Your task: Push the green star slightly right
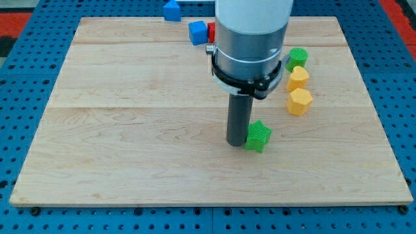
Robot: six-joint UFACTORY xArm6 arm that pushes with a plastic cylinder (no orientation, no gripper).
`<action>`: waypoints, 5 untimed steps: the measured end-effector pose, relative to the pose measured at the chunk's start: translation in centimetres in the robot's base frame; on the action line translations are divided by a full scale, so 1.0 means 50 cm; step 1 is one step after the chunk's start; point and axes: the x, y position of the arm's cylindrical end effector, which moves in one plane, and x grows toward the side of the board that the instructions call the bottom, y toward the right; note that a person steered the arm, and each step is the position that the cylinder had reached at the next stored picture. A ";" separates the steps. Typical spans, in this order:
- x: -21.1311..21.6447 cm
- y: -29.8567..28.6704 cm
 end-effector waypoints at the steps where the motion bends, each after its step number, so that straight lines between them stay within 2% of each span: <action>1: 0.000 0.042; 4: 0.000 0.204; 5: 0.010 0.192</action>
